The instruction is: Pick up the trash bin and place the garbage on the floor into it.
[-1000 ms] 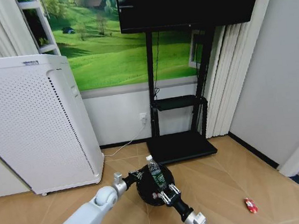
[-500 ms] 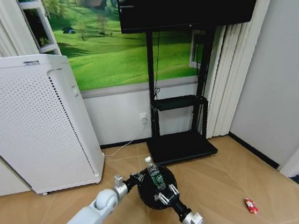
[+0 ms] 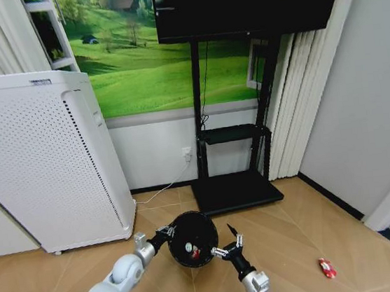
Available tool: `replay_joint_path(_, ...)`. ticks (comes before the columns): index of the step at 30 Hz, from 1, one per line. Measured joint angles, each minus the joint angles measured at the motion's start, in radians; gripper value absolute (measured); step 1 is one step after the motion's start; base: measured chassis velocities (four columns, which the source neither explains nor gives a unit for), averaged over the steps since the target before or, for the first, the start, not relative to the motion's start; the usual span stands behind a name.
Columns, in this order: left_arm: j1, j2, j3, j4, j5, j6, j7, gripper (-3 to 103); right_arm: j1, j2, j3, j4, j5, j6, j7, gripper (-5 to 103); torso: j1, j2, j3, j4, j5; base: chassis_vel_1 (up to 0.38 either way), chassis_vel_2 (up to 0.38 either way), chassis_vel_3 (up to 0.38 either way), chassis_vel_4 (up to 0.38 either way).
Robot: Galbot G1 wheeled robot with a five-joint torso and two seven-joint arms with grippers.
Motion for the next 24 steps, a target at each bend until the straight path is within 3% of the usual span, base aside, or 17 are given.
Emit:
replay_joint_path(5,0.071,-0.001,-0.076,-0.042,-0.010,-0.004,-0.009,7,-0.002,-0.001,0.011,-0.001,0.002,-0.001,0.002,100,0.000,0.000,0.000,0.0000,-0.0001,-0.021,-0.016,0.039,0.028)
replay_joint_path(7,0.161,-0.005,-0.170,-0.084,-0.013,-0.013,-0.011,7,-0.009,0.000,0.018,-0.002,0.000,-0.001,0.002,100,0.000,0.000,0.000,-0.0001,-0.0004,-0.105,-0.089,0.070,0.087)
replay_joint_path(13,0.294,-0.029,-0.316,-0.143,-0.007,-0.020,-0.009,7,-0.014,0.006,0.020,-0.014,-0.023,0.002,0.005,100,0.000,0.000,0.000,-0.0003,0.0003,-0.166,-0.155,0.143,0.159)
replay_joint_path(21,0.374,-0.060,-0.403,-0.171,0.000,-0.025,0.000,7,0.006,0.017,0.028,-0.086,-0.043,-0.009,0.060,100,0.000,0.000,0.000,-0.0007,-0.0002,-0.238,-0.247,0.232,0.241)
replay_joint_path(24,0.410,-0.076,-0.437,-0.182,0.007,-0.029,0.011,7,0.034,0.018,0.035,-0.137,-0.005,-0.071,0.112,100,0.000,0.000,0.000,0.0001,-0.0001,-0.287,-0.288,0.296,0.267)
